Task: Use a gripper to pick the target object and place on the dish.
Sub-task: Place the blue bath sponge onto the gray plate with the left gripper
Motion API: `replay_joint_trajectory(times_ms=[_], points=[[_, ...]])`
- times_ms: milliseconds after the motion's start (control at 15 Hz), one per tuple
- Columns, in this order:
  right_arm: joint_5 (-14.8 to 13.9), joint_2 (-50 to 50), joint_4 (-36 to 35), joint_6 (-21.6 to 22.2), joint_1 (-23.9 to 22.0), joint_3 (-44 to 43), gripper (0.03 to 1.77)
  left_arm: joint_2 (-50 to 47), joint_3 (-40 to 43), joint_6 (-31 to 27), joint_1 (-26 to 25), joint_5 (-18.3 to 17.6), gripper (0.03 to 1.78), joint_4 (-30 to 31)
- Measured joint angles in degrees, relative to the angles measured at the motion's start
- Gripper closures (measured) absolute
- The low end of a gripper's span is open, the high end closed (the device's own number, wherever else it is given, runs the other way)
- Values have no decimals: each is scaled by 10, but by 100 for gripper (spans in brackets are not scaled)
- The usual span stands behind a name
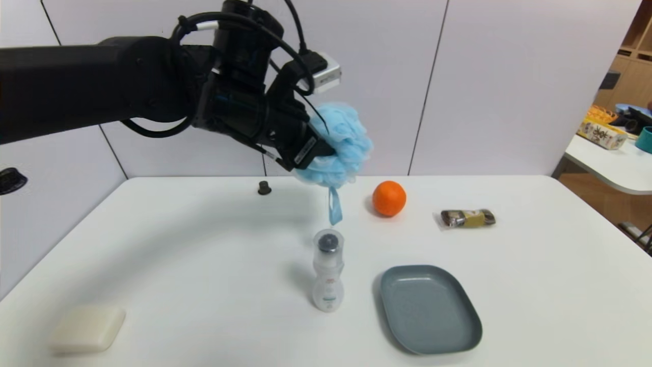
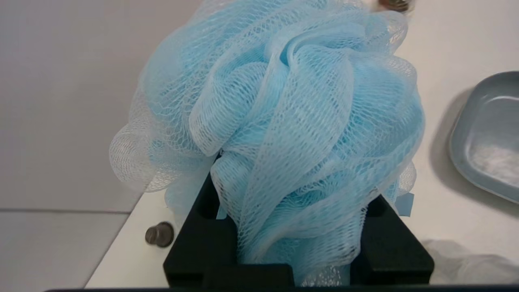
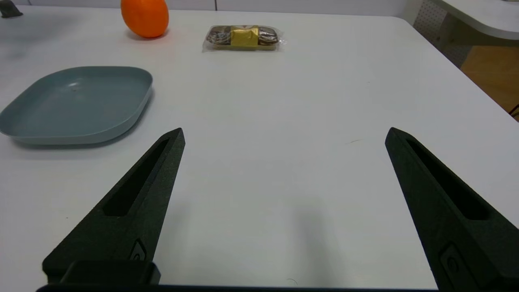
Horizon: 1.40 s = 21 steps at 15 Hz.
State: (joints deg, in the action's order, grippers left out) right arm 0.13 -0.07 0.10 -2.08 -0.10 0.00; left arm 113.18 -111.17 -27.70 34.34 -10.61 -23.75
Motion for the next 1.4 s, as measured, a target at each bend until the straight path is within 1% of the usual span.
replay_joint_trajectory(times_ms=[200,467,733,933,1133,1400], points=[[0,0,0,0,0,0,9,25,-14,0,52,0,118,7],[0,0,0,0,0,0,9,52,-17,2,106,0,120,16],[0,0,0,0,0,0,9,79,-17,7,147,0,121,24],[0,0,0,0,0,0,9,94,-18,10,171,0,121,20],[0,0,0,0,0,0,9,100,-17,9,182,0,121,16],[0,0,0,0,0,0,9,99,-17,26,193,-2,123,-33]])
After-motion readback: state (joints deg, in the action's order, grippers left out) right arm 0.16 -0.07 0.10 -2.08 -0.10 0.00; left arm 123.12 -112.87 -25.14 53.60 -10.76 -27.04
